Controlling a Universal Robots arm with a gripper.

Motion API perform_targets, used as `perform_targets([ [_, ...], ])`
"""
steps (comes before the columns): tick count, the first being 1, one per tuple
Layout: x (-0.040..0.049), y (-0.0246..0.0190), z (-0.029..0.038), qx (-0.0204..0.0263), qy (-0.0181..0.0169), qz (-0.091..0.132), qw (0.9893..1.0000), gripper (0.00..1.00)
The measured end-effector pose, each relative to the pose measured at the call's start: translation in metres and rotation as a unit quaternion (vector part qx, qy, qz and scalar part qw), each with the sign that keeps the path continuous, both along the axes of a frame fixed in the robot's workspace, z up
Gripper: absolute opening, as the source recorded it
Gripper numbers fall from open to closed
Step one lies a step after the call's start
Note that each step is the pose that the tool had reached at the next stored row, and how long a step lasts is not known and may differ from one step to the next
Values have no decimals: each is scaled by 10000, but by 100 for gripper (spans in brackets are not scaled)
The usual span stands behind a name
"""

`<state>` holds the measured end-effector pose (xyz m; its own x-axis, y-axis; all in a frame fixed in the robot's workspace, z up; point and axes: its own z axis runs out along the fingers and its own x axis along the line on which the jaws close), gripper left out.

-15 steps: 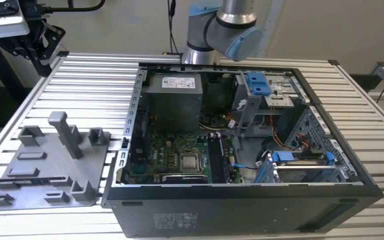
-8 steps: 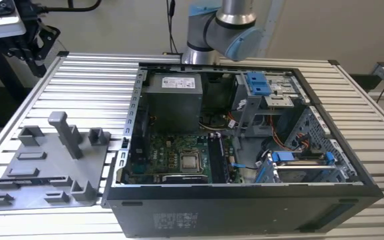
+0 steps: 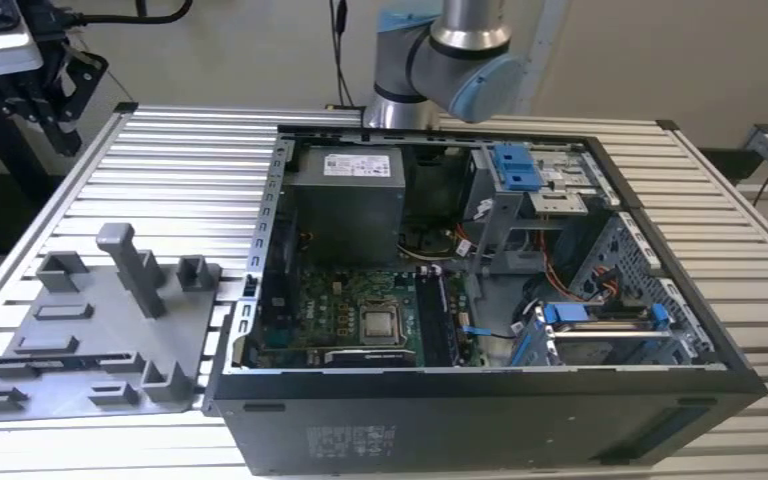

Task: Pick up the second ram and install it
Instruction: 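Reach for the second ram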

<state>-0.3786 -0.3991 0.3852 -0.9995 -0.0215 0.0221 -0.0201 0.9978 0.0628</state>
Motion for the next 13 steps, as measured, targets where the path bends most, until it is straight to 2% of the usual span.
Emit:
perform_targets([
  [13, -222, 0, -18, -1, -4, 202, 9998, 11],
])
